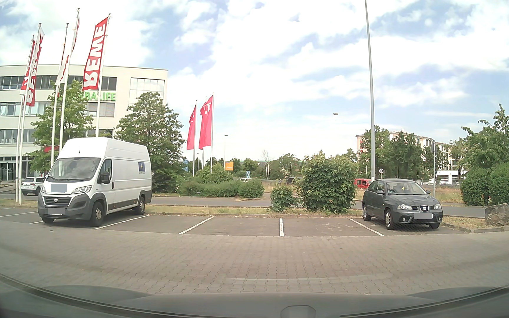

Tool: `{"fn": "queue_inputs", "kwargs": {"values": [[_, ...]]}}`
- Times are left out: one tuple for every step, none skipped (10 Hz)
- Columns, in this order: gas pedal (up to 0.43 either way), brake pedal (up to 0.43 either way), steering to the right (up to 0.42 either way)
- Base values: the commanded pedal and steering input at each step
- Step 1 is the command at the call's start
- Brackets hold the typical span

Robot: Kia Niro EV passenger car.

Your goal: Follow the waypoints while adhering to traffic rules and regulations

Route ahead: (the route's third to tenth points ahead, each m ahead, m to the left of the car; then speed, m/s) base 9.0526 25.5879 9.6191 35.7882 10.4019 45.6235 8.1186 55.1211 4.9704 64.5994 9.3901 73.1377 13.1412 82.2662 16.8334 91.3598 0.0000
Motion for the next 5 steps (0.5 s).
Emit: {"fn": "queue_inputs", "kwargs": {"values": [[0.000, 0.384, 0.003], [0.000, 0.384, 0.003], [0.000, 0.384, 0.003], [0.000, 0.384, 0.003], [0.000, 0.384, 0.003]]}}
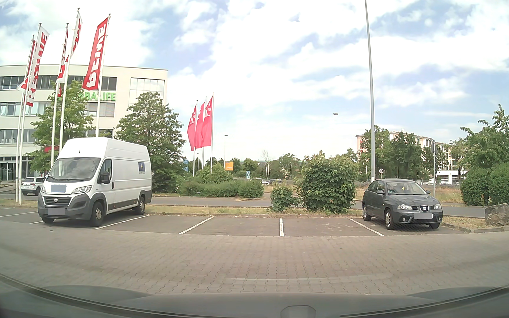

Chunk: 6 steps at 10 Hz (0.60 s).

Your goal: Follow the waypoints while adhering to traffic rules and regulations

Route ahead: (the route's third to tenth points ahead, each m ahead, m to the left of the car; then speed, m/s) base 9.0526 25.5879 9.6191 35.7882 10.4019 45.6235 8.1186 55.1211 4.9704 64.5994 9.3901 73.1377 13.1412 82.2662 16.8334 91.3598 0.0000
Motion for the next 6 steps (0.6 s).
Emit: {"fn": "queue_inputs", "kwargs": {"values": [[0.000, 0.384, 0.003], [0.000, 0.384, 0.003], [0.000, 0.384, 0.003], [0.000, 0.384, 0.003], [0.000, 0.384, 0.003], [0.000, 0.384, 0.003]]}}
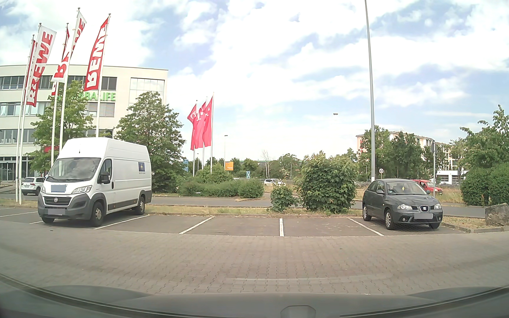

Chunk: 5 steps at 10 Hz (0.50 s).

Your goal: Follow the waypoints while adhering to traffic rules and regulations

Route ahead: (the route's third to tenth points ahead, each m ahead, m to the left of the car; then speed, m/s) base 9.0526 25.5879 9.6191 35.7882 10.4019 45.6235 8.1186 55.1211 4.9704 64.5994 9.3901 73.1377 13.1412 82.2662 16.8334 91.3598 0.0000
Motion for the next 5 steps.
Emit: {"fn": "queue_inputs", "kwargs": {"values": [[0.000, 0.384, 0.003], [0.000, 0.384, 0.003], [0.000, 0.384, 0.003], [0.000, 0.384, 0.003], [0.000, 0.384, 0.003]]}}
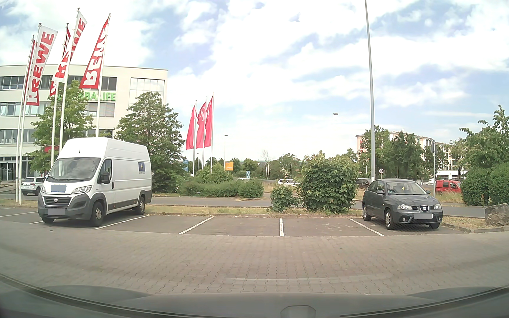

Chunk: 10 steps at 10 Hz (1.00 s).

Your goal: Follow the waypoints while adhering to traffic rules and regulations

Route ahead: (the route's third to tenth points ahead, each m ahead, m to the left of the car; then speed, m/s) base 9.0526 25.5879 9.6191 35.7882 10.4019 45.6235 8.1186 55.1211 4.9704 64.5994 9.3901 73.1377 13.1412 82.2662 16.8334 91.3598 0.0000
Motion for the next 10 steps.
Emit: {"fn": "queue_inputs", "kwargs": {"values": [[0.000, 0.384, 0.003], [0.000, 0.384, 0.003], [0.000, 0.384, 0.003], [0.000, 0.384, 0.003], [0.000, 0.384, 0.003], [0.000, 0.384, 0.003], [0.000, 0.384, 0.003], [0.000, 0.384, 0.003], [0.000, 0.384, 0.003], [0.000, 0.384, 0.003]]}}
